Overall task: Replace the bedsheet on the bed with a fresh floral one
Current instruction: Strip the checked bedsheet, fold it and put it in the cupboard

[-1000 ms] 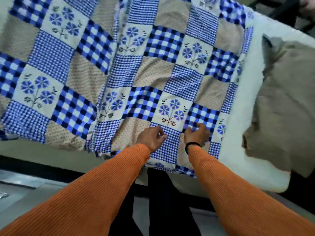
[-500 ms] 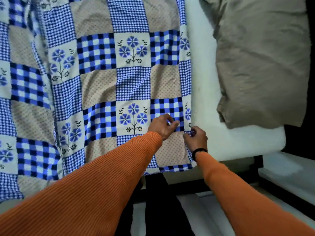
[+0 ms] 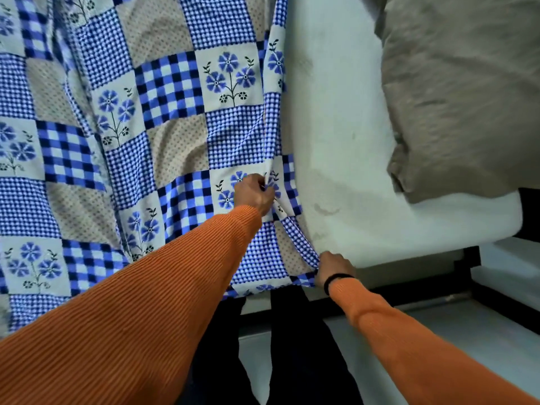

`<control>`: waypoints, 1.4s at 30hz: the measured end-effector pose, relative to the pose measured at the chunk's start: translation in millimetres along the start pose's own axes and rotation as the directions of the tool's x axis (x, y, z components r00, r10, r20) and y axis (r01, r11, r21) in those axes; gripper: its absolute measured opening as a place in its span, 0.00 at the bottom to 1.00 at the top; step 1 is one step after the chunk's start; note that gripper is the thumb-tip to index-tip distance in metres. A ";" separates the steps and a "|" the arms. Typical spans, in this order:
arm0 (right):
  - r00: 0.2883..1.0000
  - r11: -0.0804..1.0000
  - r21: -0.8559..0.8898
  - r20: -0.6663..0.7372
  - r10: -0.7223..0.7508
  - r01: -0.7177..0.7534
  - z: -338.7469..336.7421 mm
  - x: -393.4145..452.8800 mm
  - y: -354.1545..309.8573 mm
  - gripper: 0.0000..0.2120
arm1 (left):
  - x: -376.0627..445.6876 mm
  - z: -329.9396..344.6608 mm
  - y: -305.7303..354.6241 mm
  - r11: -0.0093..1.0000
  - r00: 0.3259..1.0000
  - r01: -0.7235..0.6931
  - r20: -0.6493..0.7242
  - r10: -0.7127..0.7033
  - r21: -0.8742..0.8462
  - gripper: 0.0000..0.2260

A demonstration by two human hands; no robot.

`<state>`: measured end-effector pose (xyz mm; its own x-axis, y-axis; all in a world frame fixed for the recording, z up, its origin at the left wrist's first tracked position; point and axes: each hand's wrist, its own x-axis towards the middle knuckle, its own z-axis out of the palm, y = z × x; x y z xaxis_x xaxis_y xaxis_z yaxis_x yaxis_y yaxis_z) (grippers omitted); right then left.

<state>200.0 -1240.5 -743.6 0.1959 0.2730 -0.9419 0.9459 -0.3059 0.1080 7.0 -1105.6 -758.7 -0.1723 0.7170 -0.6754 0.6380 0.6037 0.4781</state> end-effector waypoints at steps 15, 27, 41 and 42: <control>0.949 0.897 0.337 0.030 -0.313 0.285 126.7 -47.5 -175.4 0.12 | 16.7 -117.1 -86.4 0.988 0.986 -0.063 -0.143 0.084 0.143 0.13; 0.892 0.708 0.571 -0.408 -0.195 0.416 -31.0 9.9 -232.9 0.13 | 36.6 -151.9 -149.1 0.996 0.996 -0.084 0.044 0.083 0.022 0.13; 0.721 0.767 0.478 -0.693 0.030 0.427 -280.8 114.2 -336.8 0.44 | 171.6 -163.2 -33.7 0.969 0.965 -0.237 -0.096 0.243 0.077 0.23; 0.716 0.772 0.467 -0.698 0.023 0.431 -294.4 116.4 -343.4 0.46 | 183.2 -171.8 -28.2 0.959 0.960 -0.258 -0.083 0.268 0.117 0.19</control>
<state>-25.9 -835.2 -796.6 0.3424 0.8247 -0.4501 0.6938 -0.5450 -0.4708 -171.5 -931.4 -799.5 -0.0566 0.8789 -0.4736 0.7440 0.3534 0.5671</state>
